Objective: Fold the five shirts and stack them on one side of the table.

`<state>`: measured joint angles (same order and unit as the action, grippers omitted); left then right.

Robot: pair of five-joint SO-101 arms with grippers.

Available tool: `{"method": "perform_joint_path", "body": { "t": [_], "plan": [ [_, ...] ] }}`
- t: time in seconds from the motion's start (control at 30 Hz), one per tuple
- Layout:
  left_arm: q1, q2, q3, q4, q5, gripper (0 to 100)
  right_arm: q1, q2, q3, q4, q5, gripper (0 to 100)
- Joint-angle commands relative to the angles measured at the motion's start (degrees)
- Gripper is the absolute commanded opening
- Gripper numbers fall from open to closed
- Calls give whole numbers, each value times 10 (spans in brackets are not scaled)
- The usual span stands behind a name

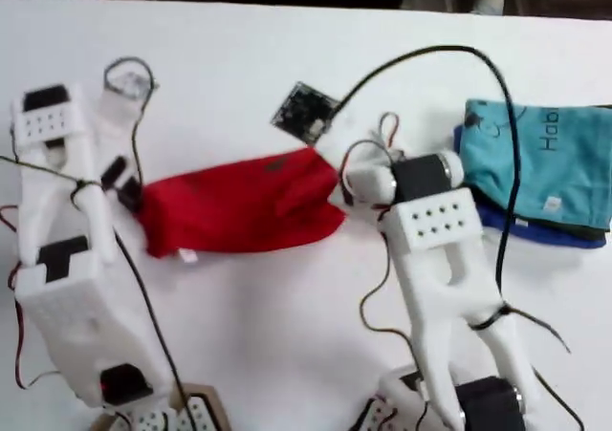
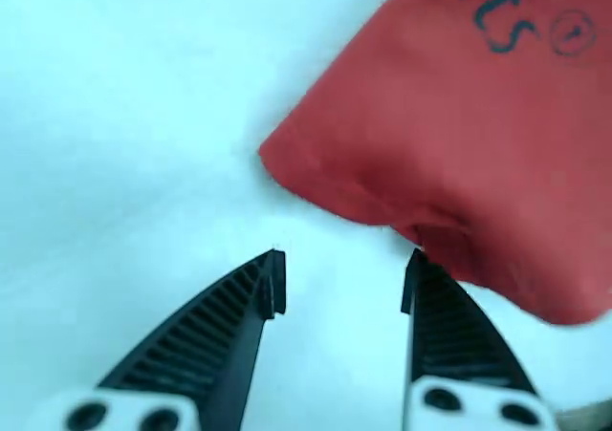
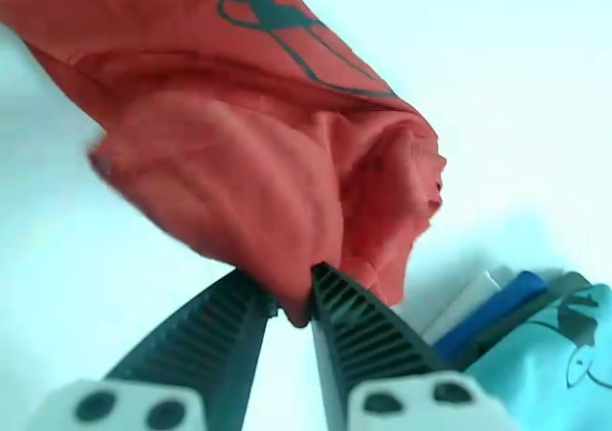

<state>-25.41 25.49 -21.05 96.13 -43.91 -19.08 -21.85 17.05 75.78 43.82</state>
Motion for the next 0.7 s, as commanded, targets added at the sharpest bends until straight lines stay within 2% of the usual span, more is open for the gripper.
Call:
{"method": "perform_joint_path", "body": {
  "t": [0.0,0.1,0.2,0.47,0.57,0.67],
  "plan": [
    [-6,-6,-102,64,7,218,29,-27,-25,-15,3,21],
    [-11,-31,-94,63,15,218,74,-26,-25,-70,3,21],
    [18,-69,-15,63,15,218,118,-26,-25,-123,3,21],
    [194,-230,241,56,11,218,136,-25,-25,-161,3,21],
    [235,-281,349,4,-18,218,141,-25,-25,-177,3,21],
    [232,-302,429,-84,-28,218,141,-25,-25,-177,4,21]
  ]
}}
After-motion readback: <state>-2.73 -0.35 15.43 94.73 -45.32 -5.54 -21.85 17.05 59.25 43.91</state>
